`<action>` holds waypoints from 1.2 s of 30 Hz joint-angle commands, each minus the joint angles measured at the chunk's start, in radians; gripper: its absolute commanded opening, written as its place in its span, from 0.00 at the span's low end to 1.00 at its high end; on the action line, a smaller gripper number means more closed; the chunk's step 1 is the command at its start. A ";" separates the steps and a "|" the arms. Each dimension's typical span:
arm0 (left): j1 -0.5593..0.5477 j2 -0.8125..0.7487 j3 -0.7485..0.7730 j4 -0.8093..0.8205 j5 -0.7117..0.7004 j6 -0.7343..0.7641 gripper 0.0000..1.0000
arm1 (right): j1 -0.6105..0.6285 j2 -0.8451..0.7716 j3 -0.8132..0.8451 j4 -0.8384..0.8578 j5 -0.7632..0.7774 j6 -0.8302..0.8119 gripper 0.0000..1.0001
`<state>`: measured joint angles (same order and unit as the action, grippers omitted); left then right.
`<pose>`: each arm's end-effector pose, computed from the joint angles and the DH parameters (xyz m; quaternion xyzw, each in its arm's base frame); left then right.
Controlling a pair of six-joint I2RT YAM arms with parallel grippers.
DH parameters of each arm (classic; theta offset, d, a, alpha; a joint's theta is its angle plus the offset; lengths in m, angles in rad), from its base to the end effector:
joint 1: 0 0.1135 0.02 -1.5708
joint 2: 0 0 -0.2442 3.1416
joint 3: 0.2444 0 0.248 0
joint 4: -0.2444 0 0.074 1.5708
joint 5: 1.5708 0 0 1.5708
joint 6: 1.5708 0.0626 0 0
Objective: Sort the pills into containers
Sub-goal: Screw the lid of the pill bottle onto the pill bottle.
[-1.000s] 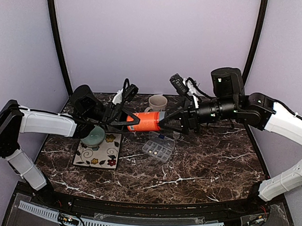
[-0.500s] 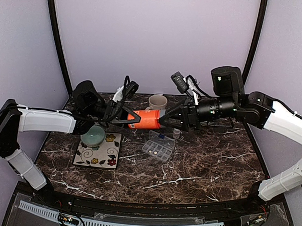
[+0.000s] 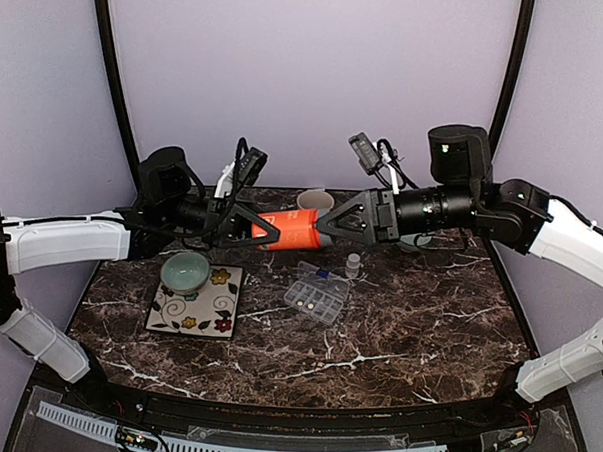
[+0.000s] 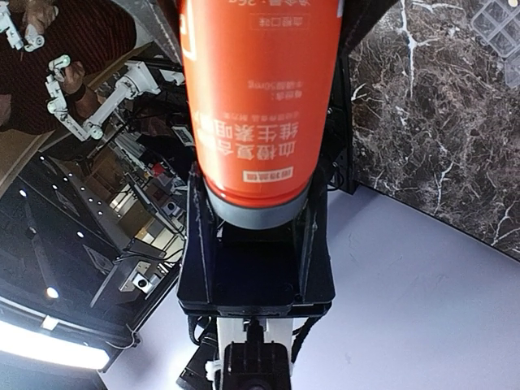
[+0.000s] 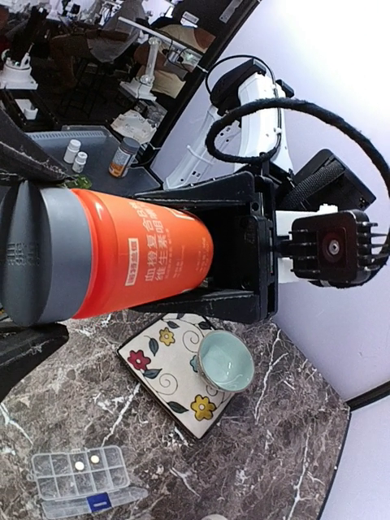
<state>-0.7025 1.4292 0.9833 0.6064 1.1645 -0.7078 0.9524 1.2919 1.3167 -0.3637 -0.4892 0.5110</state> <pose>0.2116 -0.2545 0.3214 0.4173 0.5425 -0.6837 0.2533 0.1579 0.2727 0.3713 -0.3099 0.7421 0.5216 0.2850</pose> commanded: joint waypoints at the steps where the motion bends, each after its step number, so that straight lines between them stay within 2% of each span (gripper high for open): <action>1: -0.109 -0.023 0.087 -0.079 -0.208 0.136 0.00 | 0.029 0.118 0.005 0.173 -0.044 0.162 0.08; 8: -0.150 -0.073 0.101 -0.206 -0.328 0.290 0.00 | -0.008 0.117 -0.085 0.288 -0.100 0.375 0.08; 16: -0.205 -0.143 0.140 -0.362 -0.551 0.487 0.00 | -0.045 0.130 -0.187 0.404 -0.186 0.576 0.07; 23: -0.265 -0.186 0.155 -0.425 -0.752 0.621 0.00 | -0.047 0.140 -0.183 0.388 -0.190 0.629 0.05; 32: -0.278 -0.247 0.083 -0.363 -0.880 0.642 0.00 | -0.047 0.126 -0.186 0.358 -0.167 0.636 0.06; 34: -0.278 -0.256 0.072 -0.353 -0.891 0.641 0.00 | -0.047 0.123 -0.177 0.335 -0.159 0.616 0.10; 36: -0.278 -0.264 0.059 -0.338 -0.903 0.635 0.00 | -0.047 0.120 -0.171 0.307 -0.145 0.585 0.18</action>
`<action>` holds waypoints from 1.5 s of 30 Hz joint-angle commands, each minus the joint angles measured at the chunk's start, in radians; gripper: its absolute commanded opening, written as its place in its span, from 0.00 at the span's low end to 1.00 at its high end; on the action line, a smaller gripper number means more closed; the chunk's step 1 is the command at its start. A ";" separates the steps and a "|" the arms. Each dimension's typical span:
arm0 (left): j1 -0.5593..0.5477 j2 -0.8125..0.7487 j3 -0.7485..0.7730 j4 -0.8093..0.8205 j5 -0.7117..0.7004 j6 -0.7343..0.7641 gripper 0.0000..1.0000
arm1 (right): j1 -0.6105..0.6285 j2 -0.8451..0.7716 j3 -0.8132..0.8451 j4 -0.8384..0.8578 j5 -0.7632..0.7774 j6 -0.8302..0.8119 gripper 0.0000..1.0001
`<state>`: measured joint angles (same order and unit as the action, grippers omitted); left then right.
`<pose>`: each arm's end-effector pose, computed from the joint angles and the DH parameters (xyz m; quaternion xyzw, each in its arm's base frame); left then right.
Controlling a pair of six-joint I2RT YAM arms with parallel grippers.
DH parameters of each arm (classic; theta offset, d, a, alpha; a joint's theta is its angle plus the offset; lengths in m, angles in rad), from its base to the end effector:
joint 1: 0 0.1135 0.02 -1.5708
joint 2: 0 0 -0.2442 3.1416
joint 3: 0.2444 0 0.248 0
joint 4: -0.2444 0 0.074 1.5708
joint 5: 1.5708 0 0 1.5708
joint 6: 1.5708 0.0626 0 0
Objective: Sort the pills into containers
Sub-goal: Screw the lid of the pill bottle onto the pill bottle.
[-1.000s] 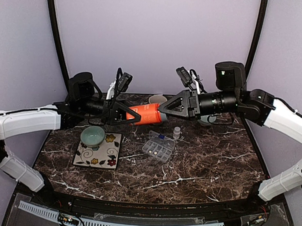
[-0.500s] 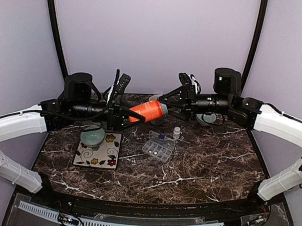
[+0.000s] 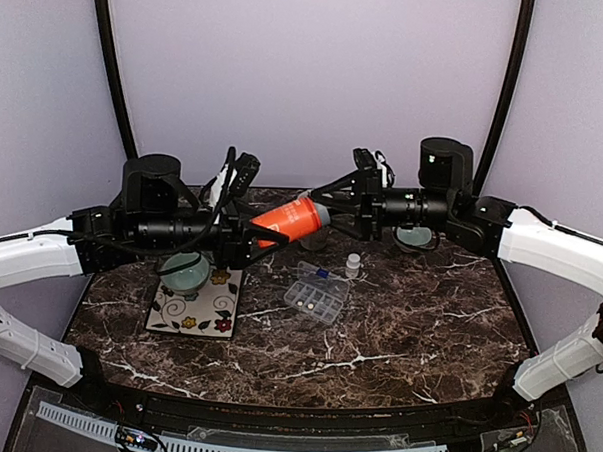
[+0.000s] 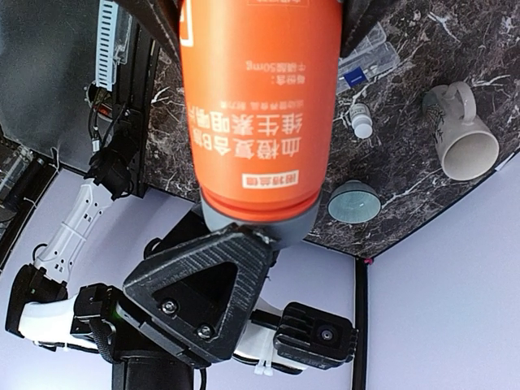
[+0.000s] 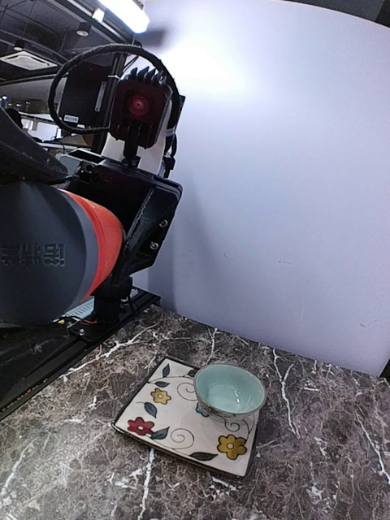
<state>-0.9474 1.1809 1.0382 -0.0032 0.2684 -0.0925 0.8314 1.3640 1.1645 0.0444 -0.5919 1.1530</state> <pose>0.1656 -0.2588 0.3450 0.3905 0.6462 -0.4097 0.5119 0.2047 0.2763 0.3442 -0.0708 0.7477 0.6419 0.1546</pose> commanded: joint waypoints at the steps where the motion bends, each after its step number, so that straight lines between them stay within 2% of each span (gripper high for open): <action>1: -0.033 -0.022 -0.005 0.284 -0.015 0.014 0.00 | 0.074 0.047 0.013 -0.125 -0.033 -0.081 0.23; 5: -0.033 -0.036 -0.034 0.316 -0.039 -0.005 0.00 | 0.074 0.035 0.044 -0.190 0.005 -0.150 0.43; 9: -0.031 -0.038 -0.043 0.324 -0.043 -0.022 0.00 | 0.072 0.012 0.050 -0.215 0.032 -0.195 0.59; 15: -0.016 -0.046 -0.062 0.343 -0.041 -0.055 0.00 | 0.065 -0.025 0.033 -0.223 0.054 -0.228 0.68; 26: 0.035 -0.068 -0.092 0.334 -0.011 -0.109 0.00 | 0.063 -0.096 0.014 -0.286 0.088 -0.329 0.70; 30: 0.105 -0.067 -0.087 0.340 0.117 -0.182 0.00 | 0.068 -0.124 0.012 -0.378 0.119 -0.453 0.70; 35: 0.201 -0.010 -0.044 0.321 0.372 -0.297 0.00 | 0.073 -0.190 0.014 -0.461 0.216 -0.686 0.70; 40: 0.225 0.111 0.019 0.315 0.657 -0.410 0.00 | 0.078 -0.253 -0.005 -0.455 0.285 -0.853 0.70; 45: 0.228 0.213 0.030 0.416 0.828 -0.545 0.00 | 0.084 -0.270 -0.006 -0.482 0.331 -0.958 0.69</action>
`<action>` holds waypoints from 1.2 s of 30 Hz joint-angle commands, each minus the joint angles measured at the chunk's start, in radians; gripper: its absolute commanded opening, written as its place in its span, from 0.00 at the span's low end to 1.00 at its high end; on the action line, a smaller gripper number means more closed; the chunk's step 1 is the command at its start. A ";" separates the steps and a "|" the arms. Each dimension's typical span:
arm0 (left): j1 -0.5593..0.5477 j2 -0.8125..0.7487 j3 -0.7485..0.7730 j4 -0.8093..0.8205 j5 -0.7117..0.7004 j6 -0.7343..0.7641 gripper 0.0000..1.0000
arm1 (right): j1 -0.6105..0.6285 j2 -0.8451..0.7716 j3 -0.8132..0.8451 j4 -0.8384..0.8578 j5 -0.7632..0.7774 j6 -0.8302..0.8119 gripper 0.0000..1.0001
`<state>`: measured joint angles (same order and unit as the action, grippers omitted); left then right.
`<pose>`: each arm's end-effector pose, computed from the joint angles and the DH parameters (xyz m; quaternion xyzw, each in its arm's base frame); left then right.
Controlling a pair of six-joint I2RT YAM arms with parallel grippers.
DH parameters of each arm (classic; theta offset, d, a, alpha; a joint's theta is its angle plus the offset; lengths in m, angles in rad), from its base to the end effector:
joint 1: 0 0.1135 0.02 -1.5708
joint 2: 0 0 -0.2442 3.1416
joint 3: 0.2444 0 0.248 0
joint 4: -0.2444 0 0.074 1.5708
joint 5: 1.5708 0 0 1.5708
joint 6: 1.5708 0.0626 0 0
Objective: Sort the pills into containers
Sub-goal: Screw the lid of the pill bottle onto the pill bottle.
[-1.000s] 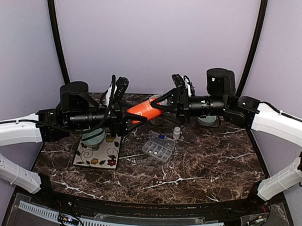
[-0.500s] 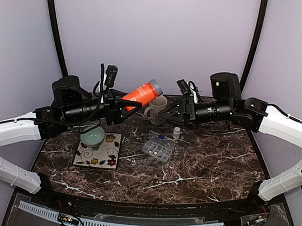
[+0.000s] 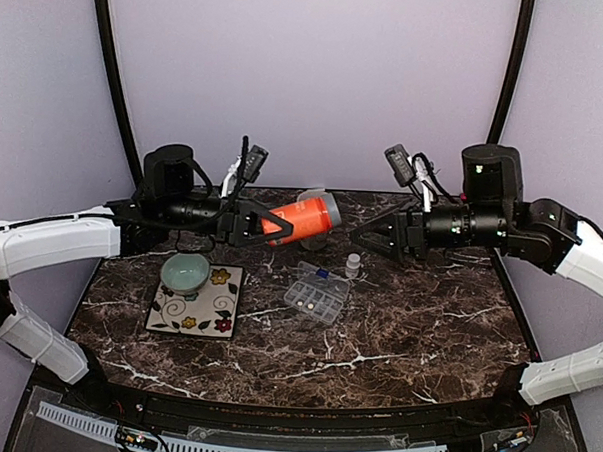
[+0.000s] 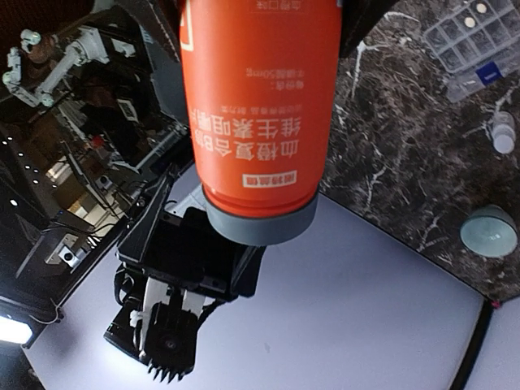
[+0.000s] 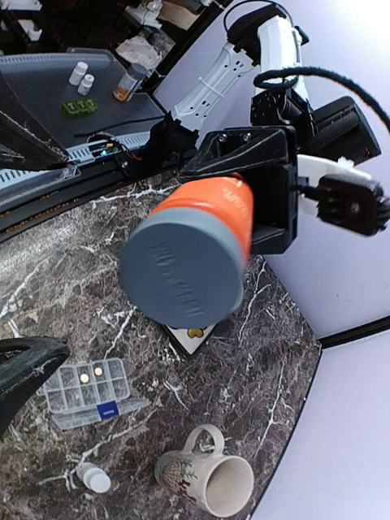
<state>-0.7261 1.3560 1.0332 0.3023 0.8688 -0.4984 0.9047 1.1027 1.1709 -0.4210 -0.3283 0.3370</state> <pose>0.2147 -0.2546 0.3303 0.3662 0.6103 -0.6109 0.3467 0.1515 0.2254 0.3617 -0.3164 0.7506 0.4373 0.3811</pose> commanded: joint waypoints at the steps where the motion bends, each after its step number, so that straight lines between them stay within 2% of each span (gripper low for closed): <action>1: 0.007 0.048 0.033 0.128 0.242 -0.157 0.00 | 0.012 -0.009 -0.012 -0.024 0.073 -0.151 0.69; 14: 0.011 0.143 0.006 0.393 0.400 -0.408 0.00 | 0.029 -0.012 -0.012 -0.031 -0.030 -0.179 0.69; 20: 0.011 0.156 0.010 0.418 0.417 -0.434 0.00 | 0.046 -0.001 0.007 -0.025 -0.089 -0.175 0.69; 36: 0.011 0.171 0.001 0.457 0.446 -0.476 0.00 | 0.066 0.062 0.092 -0.017 -0.128 -0.205 0.69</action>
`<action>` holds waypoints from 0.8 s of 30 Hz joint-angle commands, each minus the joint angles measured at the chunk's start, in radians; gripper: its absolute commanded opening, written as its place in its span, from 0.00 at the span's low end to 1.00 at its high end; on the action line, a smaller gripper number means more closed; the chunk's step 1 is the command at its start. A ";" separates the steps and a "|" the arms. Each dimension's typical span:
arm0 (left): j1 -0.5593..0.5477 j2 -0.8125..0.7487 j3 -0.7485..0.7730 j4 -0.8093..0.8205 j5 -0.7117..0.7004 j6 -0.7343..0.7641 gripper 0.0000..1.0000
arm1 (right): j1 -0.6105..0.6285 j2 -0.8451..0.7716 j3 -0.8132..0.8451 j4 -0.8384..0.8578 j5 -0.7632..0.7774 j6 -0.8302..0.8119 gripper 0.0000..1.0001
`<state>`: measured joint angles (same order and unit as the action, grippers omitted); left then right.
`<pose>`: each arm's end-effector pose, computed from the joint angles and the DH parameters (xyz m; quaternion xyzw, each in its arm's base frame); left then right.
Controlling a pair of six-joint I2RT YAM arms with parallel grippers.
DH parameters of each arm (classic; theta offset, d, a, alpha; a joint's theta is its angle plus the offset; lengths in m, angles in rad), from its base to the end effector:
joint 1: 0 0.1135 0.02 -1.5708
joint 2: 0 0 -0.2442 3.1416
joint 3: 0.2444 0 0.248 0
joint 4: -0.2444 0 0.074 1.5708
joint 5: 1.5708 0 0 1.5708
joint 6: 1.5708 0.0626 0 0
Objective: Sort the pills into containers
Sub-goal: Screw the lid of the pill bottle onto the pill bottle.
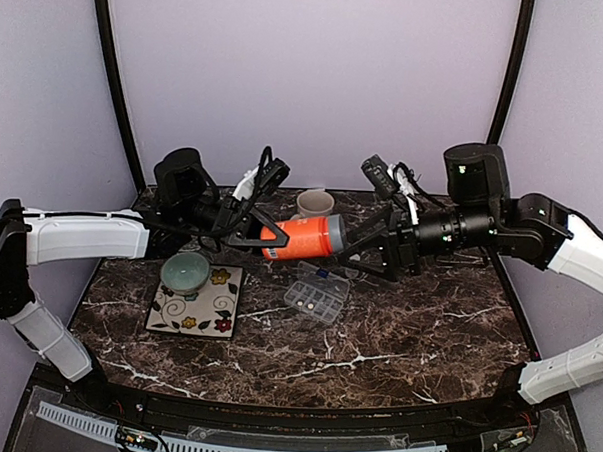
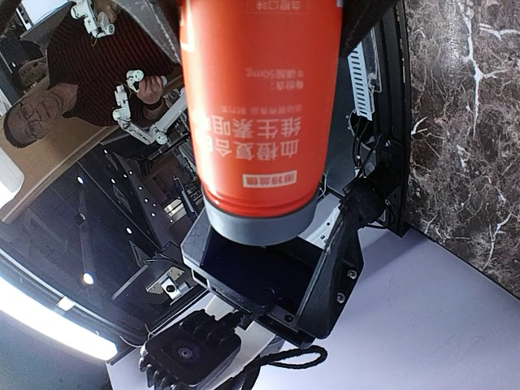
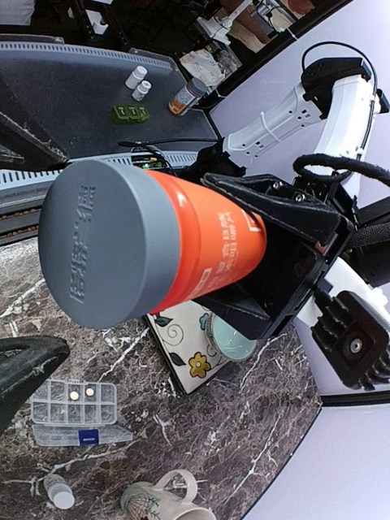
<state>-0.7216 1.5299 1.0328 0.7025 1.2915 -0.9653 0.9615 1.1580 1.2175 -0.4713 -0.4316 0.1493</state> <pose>0.2151 -0.2694 0.3141 0.4022 0.5569 -0.7153 0.1284 0.1380 0.2434 0.3590 -0.4306 0.7045 0.4343 0.3600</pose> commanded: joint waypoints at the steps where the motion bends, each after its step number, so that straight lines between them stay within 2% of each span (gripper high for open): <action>1: 0.007 -0.002 0.001 0.057 0.026 -0.010 0.00 | 0.010 0.010 0.050 0.034 -0.028 -0.020 0.69; 15: 0.006 0.009 0.011 0.060 0.038 -0.019 0.00 | 0.016 0.061 0.098 0.029 -0.057 -0.035 0.64; 24: 0.006 0.009 0.010 0.060 0.041 -0.021 0.00 | 0.020 0.082 0.111 0.030 -0.069 -0.033 0.39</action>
<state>-0.7185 1.5467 1.0328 0.7120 1.3262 -0.9836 0.9630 1.2308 1.2957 -0.4755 -0.4747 0.1215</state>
